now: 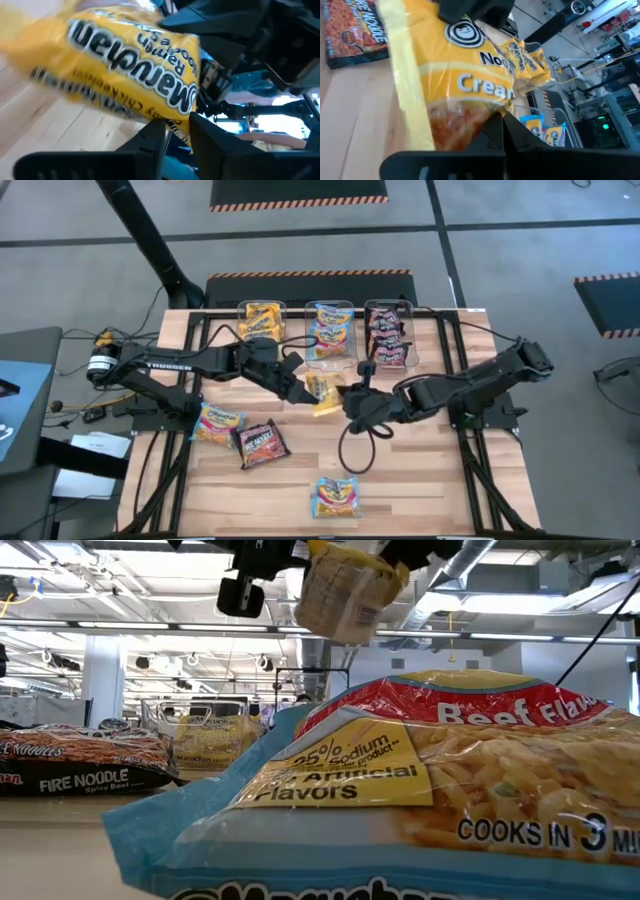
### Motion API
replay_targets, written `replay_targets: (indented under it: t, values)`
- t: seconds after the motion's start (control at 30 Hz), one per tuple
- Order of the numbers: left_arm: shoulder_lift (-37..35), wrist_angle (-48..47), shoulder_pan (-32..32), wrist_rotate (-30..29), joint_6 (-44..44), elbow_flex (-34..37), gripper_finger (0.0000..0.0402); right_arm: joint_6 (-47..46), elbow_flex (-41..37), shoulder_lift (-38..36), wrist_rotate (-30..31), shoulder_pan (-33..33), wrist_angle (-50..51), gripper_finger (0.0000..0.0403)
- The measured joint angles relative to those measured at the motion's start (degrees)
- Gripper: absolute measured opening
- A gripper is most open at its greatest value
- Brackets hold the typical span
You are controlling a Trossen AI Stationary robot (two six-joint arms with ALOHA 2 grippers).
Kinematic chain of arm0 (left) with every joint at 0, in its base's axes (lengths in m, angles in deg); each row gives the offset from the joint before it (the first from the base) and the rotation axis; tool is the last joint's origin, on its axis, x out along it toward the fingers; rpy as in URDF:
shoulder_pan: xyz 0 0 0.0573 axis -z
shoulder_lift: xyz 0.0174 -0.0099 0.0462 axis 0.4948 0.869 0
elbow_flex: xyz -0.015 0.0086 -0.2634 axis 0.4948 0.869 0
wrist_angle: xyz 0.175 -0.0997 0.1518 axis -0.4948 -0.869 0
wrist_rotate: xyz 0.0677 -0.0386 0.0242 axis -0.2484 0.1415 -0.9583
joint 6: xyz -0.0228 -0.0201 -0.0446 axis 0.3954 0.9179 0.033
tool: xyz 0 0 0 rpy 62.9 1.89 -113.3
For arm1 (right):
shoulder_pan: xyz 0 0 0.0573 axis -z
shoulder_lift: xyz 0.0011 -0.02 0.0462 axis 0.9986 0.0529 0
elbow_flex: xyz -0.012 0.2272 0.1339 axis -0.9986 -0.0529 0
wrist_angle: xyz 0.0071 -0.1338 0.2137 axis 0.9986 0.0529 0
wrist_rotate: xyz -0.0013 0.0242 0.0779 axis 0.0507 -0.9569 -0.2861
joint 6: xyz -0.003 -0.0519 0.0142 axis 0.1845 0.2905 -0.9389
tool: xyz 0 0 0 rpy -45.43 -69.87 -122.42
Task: Sort Maruchan noodles
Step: Put the yellow noodle pack into the left transparent bin
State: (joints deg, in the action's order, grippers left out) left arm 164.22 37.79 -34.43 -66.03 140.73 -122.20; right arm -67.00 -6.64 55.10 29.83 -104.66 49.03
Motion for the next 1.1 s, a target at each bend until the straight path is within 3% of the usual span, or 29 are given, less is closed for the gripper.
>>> replay_targets:
  t: [0.33, 1.1]
  values:
    - [-0.07, 0.72, -0.13, -1.34, -4.01, -0.13, 0.0003, 0.12, 0.0, 0.04, -1.74, 1.07, 0.02, 0.0]
    - [0.02, -4.23, -0.13, -0.2, -15.33, -0.15, 0.0, -5.17, -0.02, 0.07, -3.03, -1.88, 1.42, 0.0]
